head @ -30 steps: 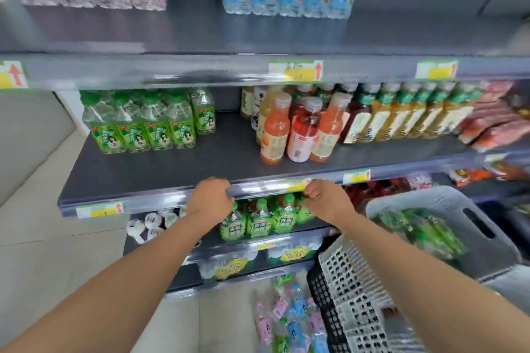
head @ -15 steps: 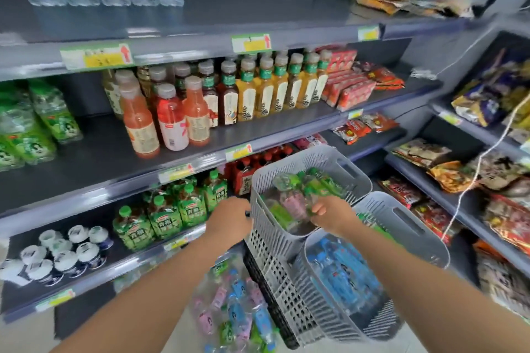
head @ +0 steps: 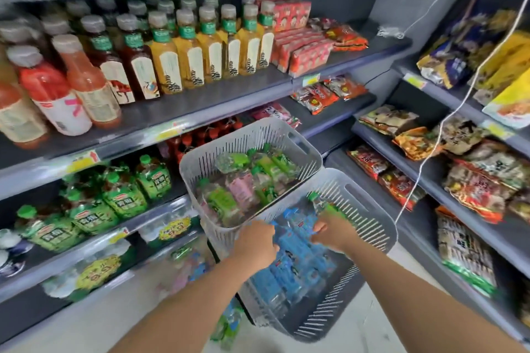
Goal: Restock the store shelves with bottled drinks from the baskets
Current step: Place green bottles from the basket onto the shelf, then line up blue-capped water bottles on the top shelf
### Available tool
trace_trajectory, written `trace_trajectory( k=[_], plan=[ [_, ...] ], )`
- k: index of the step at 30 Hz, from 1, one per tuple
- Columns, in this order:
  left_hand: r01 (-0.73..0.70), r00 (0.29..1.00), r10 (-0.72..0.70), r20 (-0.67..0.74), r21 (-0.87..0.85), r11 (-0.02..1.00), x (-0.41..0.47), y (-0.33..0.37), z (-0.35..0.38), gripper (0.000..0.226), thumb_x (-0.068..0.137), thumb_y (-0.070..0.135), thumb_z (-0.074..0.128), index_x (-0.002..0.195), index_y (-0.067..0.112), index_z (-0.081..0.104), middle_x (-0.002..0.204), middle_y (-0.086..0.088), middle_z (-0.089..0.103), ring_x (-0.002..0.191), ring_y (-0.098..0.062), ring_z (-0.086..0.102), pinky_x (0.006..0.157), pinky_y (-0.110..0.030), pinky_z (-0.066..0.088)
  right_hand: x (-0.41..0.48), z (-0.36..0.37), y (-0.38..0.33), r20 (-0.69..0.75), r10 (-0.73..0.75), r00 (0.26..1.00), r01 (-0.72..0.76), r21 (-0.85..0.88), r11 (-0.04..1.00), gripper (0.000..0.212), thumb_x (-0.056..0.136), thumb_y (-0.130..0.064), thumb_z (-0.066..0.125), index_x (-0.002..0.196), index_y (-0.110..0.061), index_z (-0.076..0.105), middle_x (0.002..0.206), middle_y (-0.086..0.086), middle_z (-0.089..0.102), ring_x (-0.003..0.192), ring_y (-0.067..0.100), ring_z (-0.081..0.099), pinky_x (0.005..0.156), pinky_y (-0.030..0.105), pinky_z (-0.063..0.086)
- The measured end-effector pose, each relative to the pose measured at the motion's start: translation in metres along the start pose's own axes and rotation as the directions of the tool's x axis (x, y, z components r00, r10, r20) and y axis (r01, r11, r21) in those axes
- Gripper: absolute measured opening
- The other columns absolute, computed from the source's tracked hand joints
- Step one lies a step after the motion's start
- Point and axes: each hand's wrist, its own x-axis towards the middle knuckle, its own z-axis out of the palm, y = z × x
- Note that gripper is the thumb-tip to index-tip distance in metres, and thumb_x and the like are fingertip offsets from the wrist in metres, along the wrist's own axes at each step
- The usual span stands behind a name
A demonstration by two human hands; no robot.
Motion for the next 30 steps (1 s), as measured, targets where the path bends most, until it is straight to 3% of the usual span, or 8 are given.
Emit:
trace_trajectory(
  k=[5, 10, 15, 19, 22, 25, 27, 30],
  plan=[
    [0.222, 0.965, -0.229, 0.128, 0.066, 0.973, 0.028, 0.02, 0.048, 0.045, 0.092, 0.035, 0.055, 0.127, 0.006, 0.049, 0.129, -0.014, 0.052, 0.12, -0.029, 0.048, 0.095, -0.039, 0.045, 0.037, 0.013, 0.03, 0.073, -0.006, 0.997, 0.01, -0.053, 0.999, 0.044, 0.086, -0.034, 0.064, 0.127, -0.018, 0.057, 0.129, 0.001, 0.059, 0.114, 0.021, 0.057, 0.091, 0.028, 0.044],
    [0.395, 0.868, -0.432, 0.246, 0.184, 0.9, 0.043, 0.024, 0.084, 0.098, 0.087, 0.054, 0.056, 0.15, 0.001, 0.003, 0.156, -0.016, 0.019, 0.145, -0.036, 0.008, 0.115, -0.052, 0.015, 0.07, 0.034, 0.043, 0.143, 0.004, 0.99, -0.003, -0.009, 1.0, 0.061, 0.089, -0.033, 0.062, 0.142, -0.013, 0.038, 0.136, 0.01, 0.052, 0.116, 0.026, 0.056, 0.094, 0.034, 0.046],
    [0.408, 0.868, -0.427, 0.255, 0.126, 0.904, 0.052, 0.015, 0.111, 0.119, 0.078, 0.057, 0.067, 0.15, 0.001, -0.009, 0.16, -0.014, -0.001, 0.148, -0.029, -0.005, 0.117, -0.057, 0.0, 0.093, 0.054, 0.047, 0.091, 0.025, 0.996, -0.022, -0.025, 0.999, 0.06, 0.082, -0.041, 0.066, 0.131, -0.013, 0.046, 0.123, 0.01, 0.058, 0.107, 0.027, 0.059, 0.089, 0.04, 0.054],
    [0.416, 0.888, -0.42, 0.189, 0.061, 0.907, 0.059, 0.016, 0.114, 0.129, 0.066, 0.054, 0.079, 0.151, 0.005, -0.004, 0.159, -0.012, 0.015, 0.148, -0.025, 0.008, 0.116, -0.058, -0.003, 0.104, 0.061, 0.051, 0.081, 0.026, 0.996, -0.023, -0.037, 0.999, 0.071, 0.079, -0.051, 0.07, 0.132, -0.011, 0.045, 0.129, 0.008, 0.056, 0.115, 0.028, 0.057, 0.089, 0.036, 0.052],
    [0.438, 0.891, -0.432, 0.144, -0.015, 0.899, 0.06, 0.021, 0.115, 0.139, 0.057, 0.051, 0.085, 0.15, 0.004, -0.006, 0.153, -0.014, 0.029, 0.144, -0.029, 0.021, 0.117, -0.053, 0.007, 0.109, 0.058, 0.054, 0.077, 0.051, 0.996, -0.043, -0.102, 0.994, 0.063, 0.077, -0.055, 0.071, 0.118, -0.01, 0.051, 0.109, 0.006, 0.061, 0.098, 0.024, 0.06, 0.073, 0.032, 0.049],
    [0.432, 0.897, -0.418, 0.141, -0.084, 0.898, 0.06, 0.024, 0.114, 0.143, 0.055, 0.048, 0.087, 0.149, 0.003, -0.011, 0.153, -0.017, 0.024, 0.143, -0.034, 0.02, 0.118, -0.05, 0.011, 0.111, 0.05, 0.057, 0.106, 0.06, 0.993, -0.045, -0.138, 0.989, 0.042, 0.077, -0.051, 0.072, 0.081, -0.014, 0.052, 0.073, 0.0, 0.052, 0.063, 0.015, 0.051, 0.051, 0.026, 0.038],
    [0.43, 0.9, -0.402, 0.17, -0.185, 0.884, 0.06, 0.025, 0.112, 0.142, 0.057, 0.042, 0.088, 0.149, 0.006, -0.014, 0.157, -0.017, 0.014, 0.145, -0.037, 0.013, 0.118, -0.05, 0.01, 0.113, 0.046, 0.058, 0.111, 0.072, 0.991, -0.057, -0.13, 0.99, 0.041, 0.076, -0.047, 0.074, 0.07, -0.016, 0.048, 0.065, -0.001, 0.049, 0.055, 0.012, 0.047, 0.047, 0.024, 0.035],
    [0.428, 0.903, -0.379, 0.202, -0.354, 0.832, 0.062, 0.022, 0.11, 0.141, 0.059, 0.034, 0.089, 0.151, 0.013, -0.015, 0.158, -0.013, 0.006, 0.145, -0.039, 0.011, 0.117, -0.048, 0.02, 0.113, 0.043, 0.059, 0.111, 0.075, 0.991, -0.06, -0.136, 0.989, 0.04, 0.073, -0.047, 0.075, 0.07, -0.016, 0.049, 0.065, -0.002, 0.051, 0.055, 0.011, 0.048, 0.048, 0.022, 0.037]
  ],
)
